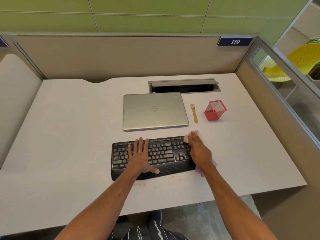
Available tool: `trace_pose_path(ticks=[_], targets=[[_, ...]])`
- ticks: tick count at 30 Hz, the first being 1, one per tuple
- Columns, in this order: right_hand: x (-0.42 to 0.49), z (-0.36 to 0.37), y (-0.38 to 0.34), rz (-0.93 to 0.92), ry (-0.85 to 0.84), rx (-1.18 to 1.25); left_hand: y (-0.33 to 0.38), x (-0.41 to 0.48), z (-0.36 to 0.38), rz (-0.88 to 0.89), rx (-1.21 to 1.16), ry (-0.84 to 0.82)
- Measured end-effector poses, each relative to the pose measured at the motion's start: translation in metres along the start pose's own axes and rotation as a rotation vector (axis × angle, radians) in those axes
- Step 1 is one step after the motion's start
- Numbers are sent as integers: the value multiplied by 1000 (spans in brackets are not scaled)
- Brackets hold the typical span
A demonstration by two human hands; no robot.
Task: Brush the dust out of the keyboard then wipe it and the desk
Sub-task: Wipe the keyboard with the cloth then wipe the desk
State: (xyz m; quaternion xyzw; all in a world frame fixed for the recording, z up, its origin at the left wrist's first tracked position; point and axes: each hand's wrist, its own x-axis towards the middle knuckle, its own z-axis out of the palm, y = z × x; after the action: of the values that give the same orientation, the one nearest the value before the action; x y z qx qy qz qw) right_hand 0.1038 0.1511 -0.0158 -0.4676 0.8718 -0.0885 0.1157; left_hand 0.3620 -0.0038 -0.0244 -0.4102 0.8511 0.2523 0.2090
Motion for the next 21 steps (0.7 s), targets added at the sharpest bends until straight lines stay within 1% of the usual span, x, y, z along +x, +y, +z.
trace_pose_path(ticks=[5, 9, 13, 15, 17, 19, 21], targets=[[7, -13, 11, 114, -41, 131, -2, 0, 2, -3, 5, 20], [-28, -14, 12, 183, -41, 253, -1, 2, -1, -6, -2, -1], [-77, -23, 11, 175, -46, 287, 1, 4, -4, -8, -13, -21], [-96, -25, 10, 141, -27, 222, 2, 3, -4, -11, -15, -25], [-107, -27, 10, 137, -68, 203, 3, 2, -5, -10, -14, -30], [-106, -30, 13, 147, -115, 198, 4, 2, -6, -10, -20, -37], [-88, -31, 14, 100, -103, 145, 6, 0, -8, -14, -26, -43]])
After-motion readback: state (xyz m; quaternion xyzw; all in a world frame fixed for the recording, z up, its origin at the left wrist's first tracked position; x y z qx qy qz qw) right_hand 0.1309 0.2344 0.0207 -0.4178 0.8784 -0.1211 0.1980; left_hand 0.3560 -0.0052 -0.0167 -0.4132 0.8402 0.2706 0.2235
